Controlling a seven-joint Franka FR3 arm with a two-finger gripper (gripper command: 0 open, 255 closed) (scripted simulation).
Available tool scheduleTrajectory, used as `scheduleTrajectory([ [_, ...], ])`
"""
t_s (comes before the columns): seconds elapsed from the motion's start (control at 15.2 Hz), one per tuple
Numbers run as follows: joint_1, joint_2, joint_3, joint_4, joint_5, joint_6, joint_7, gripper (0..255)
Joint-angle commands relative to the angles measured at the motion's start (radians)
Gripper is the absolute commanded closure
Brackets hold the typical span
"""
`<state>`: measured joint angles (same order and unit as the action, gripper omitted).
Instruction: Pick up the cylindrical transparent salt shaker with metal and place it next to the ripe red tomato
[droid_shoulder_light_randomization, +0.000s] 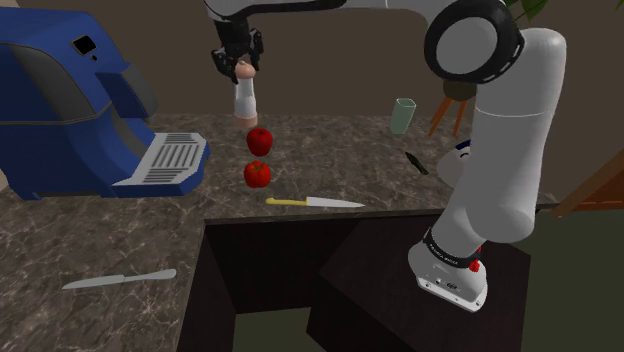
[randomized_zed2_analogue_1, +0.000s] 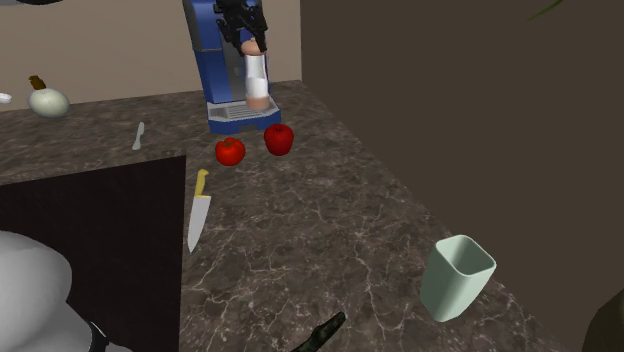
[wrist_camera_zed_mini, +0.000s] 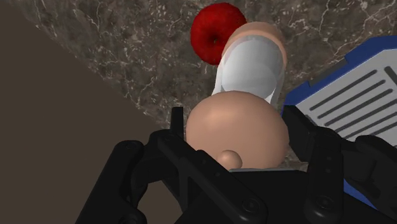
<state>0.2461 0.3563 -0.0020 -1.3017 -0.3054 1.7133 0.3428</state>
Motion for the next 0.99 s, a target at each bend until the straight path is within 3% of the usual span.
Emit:
scheduleTrajectory([
  [0.0, 0.025, 0.062, 0.009, 0.075, -0.004, -0.023, 0.029, 255],
  [0.2, 0.065, 0.181, 0.018, 0.245, -0.010, -0.086, 0.058, 255],
  [0.46, 0.118, 0.390, 0.018, 0.574, -0.014, -0.214, 0.069, 255],
  [0.92, 0.108, 0.319, 0.023, 0.359, -0.017, -0.076, 0.110, 255],
])
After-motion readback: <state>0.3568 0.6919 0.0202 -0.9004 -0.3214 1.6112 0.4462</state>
